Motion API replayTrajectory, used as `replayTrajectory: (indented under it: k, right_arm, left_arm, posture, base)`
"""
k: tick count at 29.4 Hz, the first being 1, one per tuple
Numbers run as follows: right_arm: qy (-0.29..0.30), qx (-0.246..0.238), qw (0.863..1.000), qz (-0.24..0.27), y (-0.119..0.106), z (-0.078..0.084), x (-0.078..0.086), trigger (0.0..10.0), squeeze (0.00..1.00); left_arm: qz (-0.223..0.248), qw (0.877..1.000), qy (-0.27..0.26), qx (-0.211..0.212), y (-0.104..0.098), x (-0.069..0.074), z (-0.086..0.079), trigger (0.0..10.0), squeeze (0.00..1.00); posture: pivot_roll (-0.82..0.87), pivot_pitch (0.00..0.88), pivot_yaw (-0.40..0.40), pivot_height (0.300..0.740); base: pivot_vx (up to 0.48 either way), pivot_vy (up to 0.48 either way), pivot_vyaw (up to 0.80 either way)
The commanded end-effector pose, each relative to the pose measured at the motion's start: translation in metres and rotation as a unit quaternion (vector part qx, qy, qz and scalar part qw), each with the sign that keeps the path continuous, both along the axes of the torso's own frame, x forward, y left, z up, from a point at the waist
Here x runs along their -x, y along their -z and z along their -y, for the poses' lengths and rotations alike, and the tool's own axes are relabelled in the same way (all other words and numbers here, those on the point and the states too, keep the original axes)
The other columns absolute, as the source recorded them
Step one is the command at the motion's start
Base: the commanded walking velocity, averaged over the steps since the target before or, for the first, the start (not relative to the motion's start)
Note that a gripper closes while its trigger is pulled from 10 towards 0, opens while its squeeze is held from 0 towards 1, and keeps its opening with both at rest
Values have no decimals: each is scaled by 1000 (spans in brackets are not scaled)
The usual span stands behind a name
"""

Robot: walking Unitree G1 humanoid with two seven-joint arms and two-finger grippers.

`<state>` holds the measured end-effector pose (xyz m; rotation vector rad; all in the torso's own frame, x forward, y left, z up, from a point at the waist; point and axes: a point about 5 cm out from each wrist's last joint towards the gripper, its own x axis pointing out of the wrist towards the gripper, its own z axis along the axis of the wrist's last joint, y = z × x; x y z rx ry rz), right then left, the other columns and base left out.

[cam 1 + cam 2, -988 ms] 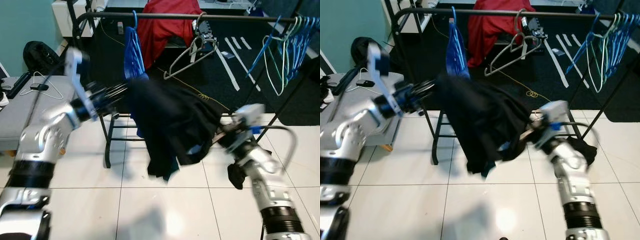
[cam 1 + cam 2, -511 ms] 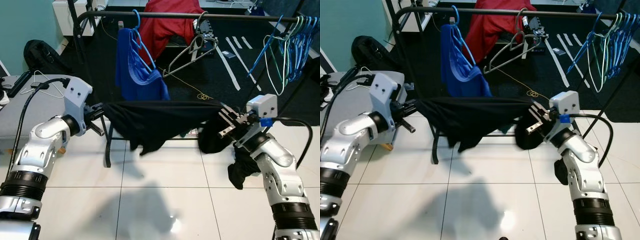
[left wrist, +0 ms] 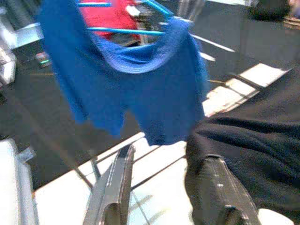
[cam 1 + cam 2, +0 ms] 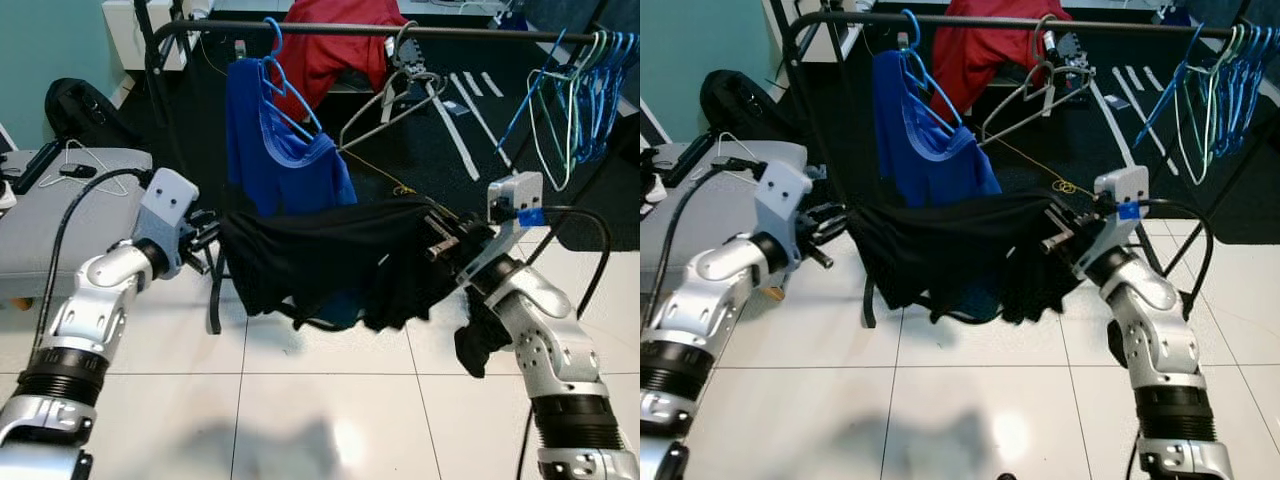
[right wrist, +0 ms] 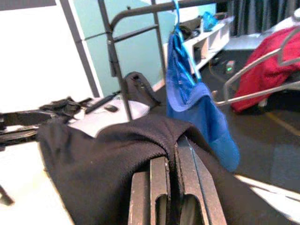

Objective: Hang hanger

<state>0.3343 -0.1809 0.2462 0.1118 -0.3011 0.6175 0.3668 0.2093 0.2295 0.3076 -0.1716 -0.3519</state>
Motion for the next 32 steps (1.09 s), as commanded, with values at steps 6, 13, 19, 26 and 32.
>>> replayTrajectory:
  k: [6,13,19,26,32]
  right_arm:
    - [35,-50,994,-93,9,-12,-7,0,0]
    - [54,-67,987,-137,20,-13,-10,0,0]
    - [64,-25,988,-141,18,-6,-9,0,0]
    - [31,236,956,-171,45,-4,4,0,0]
    - [-25,34,973,-226,33,-18,6,0,0]
  left_arm:
    - [-72,997,-12,33,26,1,4,10000,0]
    - [-109,992,47,-42,47,11,16,10000,0]
    - [-181,947,150,-221,76,34,13,10000,0]
    - [-234,901,168,-324,91,48,2,10000,0]
    - [-237,910,166,-296,92,50,6,10000,0]
  posture:
    - [-61,233,-47,740]
    - [-60,237,-49,740]
    - [-70,229,-45,740]
    - [-68,219,-51,740]
    - [-71,211,-54,740]
  base:
    - [0,0,0]
    - [0,0,0]
    - [0,0,0]
    - [0,0,0]
    - [0,0,0]
